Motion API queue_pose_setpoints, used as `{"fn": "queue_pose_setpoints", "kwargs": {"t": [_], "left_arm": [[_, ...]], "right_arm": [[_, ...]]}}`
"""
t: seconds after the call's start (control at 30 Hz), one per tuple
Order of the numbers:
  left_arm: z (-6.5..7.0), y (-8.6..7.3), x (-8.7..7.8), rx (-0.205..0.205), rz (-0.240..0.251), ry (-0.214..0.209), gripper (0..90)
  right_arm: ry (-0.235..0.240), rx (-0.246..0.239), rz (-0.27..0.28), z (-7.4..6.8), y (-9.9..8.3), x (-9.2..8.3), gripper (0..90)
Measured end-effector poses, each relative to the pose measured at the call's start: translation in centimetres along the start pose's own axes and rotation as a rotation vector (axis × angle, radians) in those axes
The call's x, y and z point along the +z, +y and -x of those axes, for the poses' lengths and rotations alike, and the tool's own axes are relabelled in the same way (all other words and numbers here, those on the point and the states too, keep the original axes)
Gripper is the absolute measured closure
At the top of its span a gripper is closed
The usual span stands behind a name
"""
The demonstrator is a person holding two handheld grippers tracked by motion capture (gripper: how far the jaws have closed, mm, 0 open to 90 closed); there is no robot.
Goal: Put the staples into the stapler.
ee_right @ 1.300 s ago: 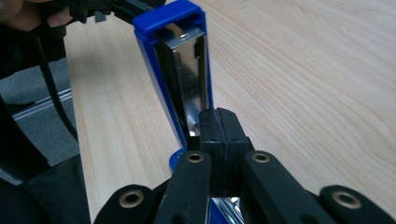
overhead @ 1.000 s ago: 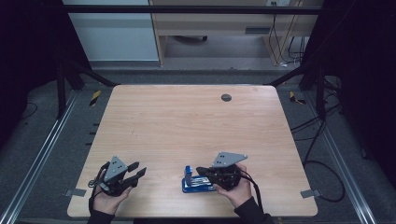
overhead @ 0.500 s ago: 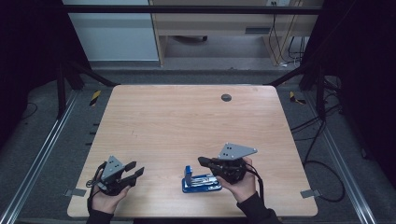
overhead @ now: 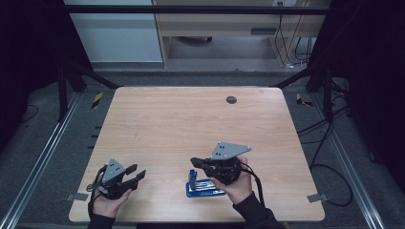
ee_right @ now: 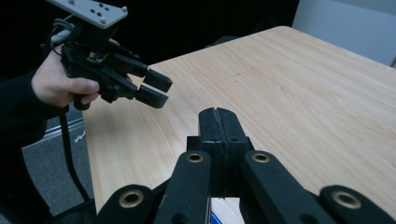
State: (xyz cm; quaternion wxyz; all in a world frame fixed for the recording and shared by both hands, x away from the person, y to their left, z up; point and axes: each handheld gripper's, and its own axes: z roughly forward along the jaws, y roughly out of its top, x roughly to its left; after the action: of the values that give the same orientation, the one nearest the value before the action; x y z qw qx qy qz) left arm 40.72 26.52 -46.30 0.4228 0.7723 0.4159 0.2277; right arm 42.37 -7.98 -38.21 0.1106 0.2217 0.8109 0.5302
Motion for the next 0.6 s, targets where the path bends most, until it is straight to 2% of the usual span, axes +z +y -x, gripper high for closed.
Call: {"fn": "queue_pose_setpoints", "kwargs": {"t": [0.23, 0.6], "left_arm": [[0.0, 0.0, 0.0, -0.003, -0.002, 0.001, 56.4], [0.1, 0.0, 0.0, 0.002, -0.004, 0.002, 56.4]], "right_arm": [[0.028, -0.012, -0.043, -0.8, 0.0, 1.3, 90.0], [0.017, -0.02, -0.068, -0.7, -0.4, 1.3, 90.0]]}}
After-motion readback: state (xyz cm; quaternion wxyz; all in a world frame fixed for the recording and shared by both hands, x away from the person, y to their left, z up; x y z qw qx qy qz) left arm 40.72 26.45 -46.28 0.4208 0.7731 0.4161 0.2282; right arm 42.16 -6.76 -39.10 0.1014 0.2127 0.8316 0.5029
